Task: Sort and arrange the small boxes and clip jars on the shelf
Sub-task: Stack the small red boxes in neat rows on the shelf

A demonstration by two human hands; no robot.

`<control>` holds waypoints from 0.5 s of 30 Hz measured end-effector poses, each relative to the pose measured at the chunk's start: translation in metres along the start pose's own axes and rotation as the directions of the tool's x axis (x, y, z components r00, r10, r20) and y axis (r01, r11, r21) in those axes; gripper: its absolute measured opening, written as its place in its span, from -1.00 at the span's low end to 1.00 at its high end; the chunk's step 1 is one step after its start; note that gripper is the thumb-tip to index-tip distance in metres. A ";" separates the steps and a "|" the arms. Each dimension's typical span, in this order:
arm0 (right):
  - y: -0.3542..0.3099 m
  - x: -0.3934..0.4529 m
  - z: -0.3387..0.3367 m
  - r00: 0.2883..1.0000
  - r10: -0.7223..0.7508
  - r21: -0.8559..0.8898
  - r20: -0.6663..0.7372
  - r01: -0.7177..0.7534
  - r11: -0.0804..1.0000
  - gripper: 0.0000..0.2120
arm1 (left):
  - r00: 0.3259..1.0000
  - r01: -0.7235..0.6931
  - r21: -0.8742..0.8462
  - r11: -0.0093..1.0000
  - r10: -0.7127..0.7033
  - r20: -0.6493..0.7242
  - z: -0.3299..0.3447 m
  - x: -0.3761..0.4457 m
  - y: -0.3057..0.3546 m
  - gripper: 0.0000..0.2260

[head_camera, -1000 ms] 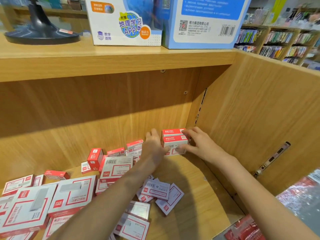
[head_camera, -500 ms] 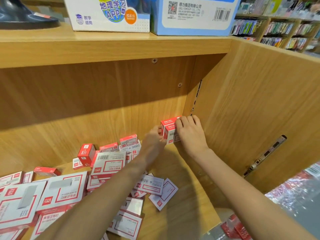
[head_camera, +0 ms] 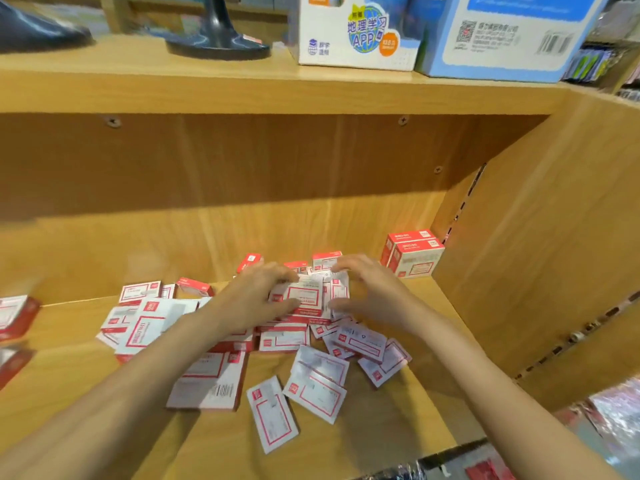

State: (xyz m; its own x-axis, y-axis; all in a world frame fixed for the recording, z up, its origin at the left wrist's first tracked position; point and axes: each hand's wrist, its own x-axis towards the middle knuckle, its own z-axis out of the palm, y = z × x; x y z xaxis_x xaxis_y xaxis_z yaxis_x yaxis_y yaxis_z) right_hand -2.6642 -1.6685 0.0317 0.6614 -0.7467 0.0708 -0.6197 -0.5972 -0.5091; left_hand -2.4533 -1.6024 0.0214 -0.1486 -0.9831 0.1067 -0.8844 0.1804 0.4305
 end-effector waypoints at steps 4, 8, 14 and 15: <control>-0.017 0.010 0.030 0.984 -0.056 -0.011 0.171 0.058 0.998 -0.31 | 0.987 -0.046 0.127 0.991 0.025 0.160 -0.005 -0.014 -0.007 -0.40; -0.013 0.015 0.034 0.996 -0.020 0.059 0.086 0.015 0.998 -0.41 | 0.992 0.010 0.087 0.996 -0.021 0.128 -0.002 -0.020 -0.004 -0.40; -0.003 0.011 0.010 0.999 0.032 0.192 -0.003 -0.031 0.981 -0.73 | 1.000 0.024 -0.092 0.995 -0.024 0.001 0.002 -0.018 0.001 -0.41; -0.002 0.010 0.007 0.998 0.005 0.125 -0.057 0.002 0.992 -0.75 | 1.000 0.013 -0.112 0.994 -0.015 -0.016 0.003 -0.018 0.002 -0.40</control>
State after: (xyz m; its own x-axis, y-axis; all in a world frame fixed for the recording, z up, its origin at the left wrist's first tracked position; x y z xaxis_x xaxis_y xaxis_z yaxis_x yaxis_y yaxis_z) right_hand -2.6534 -1.6723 0.0272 0.6329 -0.7653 0.1174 -0.5604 -0.5574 -0.6126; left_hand -2.4537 -1.5845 0.0177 -0.1278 -0.9851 0.1147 -0.8314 0.1694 0.5292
